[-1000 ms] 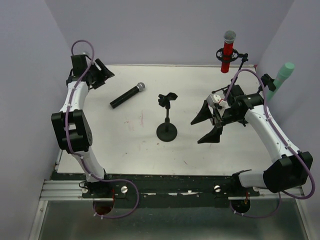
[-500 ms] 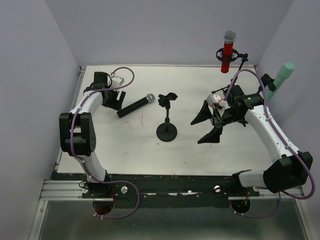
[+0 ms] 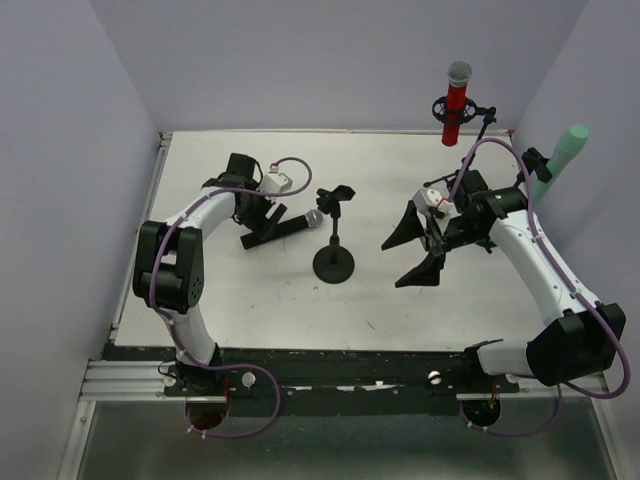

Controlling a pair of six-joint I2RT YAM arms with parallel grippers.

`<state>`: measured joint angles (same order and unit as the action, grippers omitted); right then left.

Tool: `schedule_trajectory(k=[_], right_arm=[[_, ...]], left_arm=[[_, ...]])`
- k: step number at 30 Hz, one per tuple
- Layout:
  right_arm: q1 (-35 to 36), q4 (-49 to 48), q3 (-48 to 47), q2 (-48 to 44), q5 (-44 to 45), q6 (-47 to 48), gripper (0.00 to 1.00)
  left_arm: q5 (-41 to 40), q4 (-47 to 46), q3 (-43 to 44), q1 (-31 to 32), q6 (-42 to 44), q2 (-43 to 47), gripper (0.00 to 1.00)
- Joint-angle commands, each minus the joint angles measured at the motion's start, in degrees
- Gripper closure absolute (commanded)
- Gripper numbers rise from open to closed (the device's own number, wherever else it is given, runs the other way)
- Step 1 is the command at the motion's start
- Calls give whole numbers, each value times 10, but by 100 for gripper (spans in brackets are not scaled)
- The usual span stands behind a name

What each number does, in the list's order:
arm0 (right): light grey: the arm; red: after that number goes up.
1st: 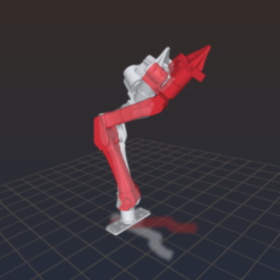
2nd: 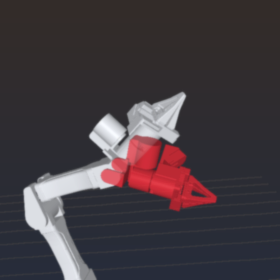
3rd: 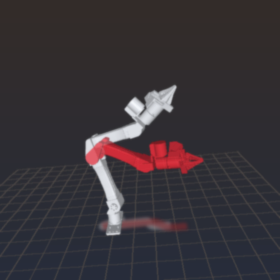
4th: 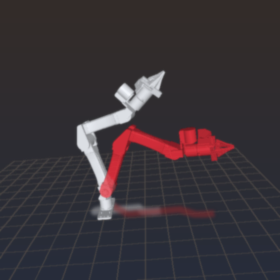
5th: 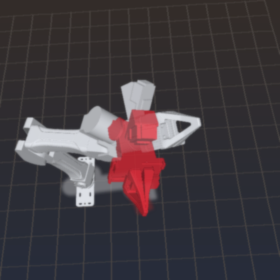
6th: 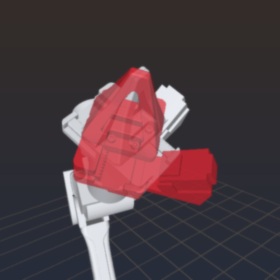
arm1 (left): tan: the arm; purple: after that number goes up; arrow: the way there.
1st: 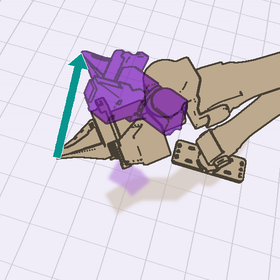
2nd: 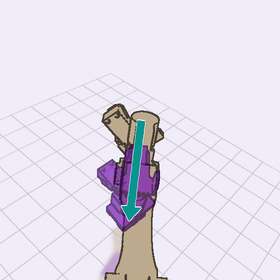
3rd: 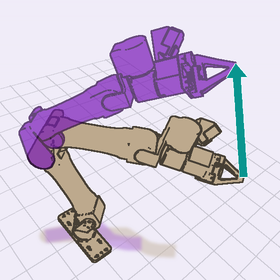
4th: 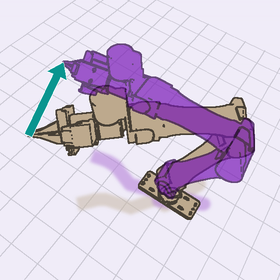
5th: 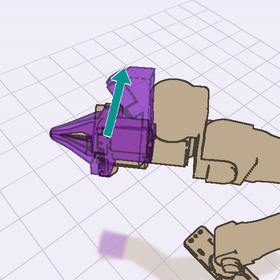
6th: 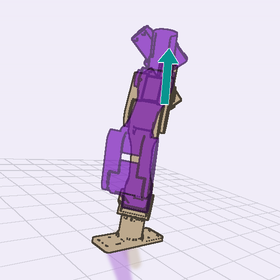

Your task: Attach the microphones to the stand

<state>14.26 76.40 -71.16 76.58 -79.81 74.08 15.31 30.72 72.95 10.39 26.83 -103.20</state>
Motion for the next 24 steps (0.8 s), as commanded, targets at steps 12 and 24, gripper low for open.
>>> schedule_trajectory(k=[12,24], right_arm=[[3,13,0,-13,-12,12,0],[3,10,1,-18,-12,10,0]], left_arm=[[-135,94,26,103,-1,-27,20],[-179,153,55,119,-96,-52,37]])
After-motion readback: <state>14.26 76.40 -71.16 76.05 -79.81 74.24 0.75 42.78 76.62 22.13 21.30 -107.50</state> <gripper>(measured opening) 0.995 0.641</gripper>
